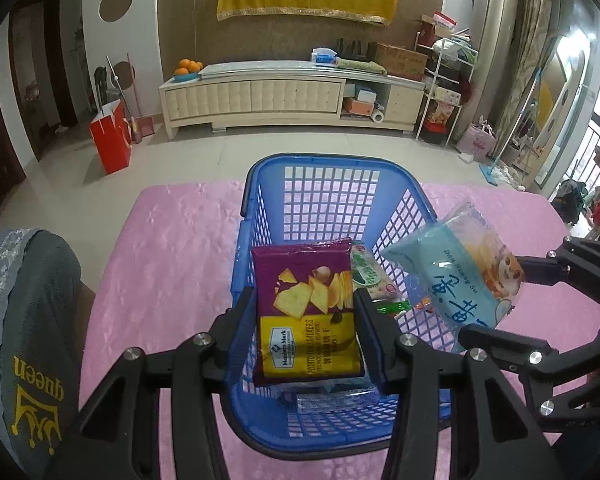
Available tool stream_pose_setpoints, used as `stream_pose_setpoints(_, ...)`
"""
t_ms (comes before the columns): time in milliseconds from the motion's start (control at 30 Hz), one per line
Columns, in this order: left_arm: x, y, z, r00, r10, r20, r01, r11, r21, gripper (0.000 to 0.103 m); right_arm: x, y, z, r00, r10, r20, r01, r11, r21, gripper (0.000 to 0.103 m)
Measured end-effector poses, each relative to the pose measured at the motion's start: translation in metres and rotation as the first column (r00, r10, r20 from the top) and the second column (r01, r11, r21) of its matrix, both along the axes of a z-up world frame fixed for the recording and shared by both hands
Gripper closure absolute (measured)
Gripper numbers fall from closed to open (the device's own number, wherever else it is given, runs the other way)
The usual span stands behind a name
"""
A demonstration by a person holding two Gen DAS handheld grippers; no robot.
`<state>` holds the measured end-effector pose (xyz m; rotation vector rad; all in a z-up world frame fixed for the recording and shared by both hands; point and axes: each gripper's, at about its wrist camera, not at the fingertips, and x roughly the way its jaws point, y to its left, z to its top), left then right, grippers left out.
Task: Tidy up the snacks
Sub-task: 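Carry both packs over the basket and open the left tool to drop the chips, then open the right tool over the basket to drop the bread bag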
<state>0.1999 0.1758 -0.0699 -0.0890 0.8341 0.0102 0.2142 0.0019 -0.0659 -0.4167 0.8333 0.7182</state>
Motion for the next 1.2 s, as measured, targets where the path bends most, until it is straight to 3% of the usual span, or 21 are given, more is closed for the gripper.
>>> stream_pose_setpoints(200,0.006,0.002,-0.002,1.0,0.015,0.001,-0.015,1.0,-0.008,0.057,0.006,0.005,-0.003,1.0,0.005,-0.008,-0.005,1.0,-0.014,0.038)
stream_pose_setpoints(300,0.002,0.006,-0.001,1.0,0.015,0.026,-0.015,1.0,-0.024,0.04,0.004,0.007,-0.003,1.0,0.012,-0.003,-0.012,1.0,-0.016,0.038)
stream_pose_setpoints(1000,-0.032,0.016,0.004,0.997,0.056,0.049,-0.054,0.998,-0.037,0.038,-0.003,0.02,-0.001,0.999,0.041,0.011,-0.04,0.999,-0.031,0.037)
stream_pose_setpoints(1133,-0.039,0.014,0.006,0.997,0.061,0.046,-0.059,0.998,-0.024,0.038,-0.003,0.018,-0.001,0.999,0.045,-0.004,-0.045,0.999,-0.005,0.033)
stream_pose_setpoints(1200,-0.045,0.012,0.01,0.997,0.059,0.052,-0.058,0.998,-0.023,0.038,-0.005,0.012,0.004,0.999,0.045,0.011,-0.045,0.999,0.018,0.022)
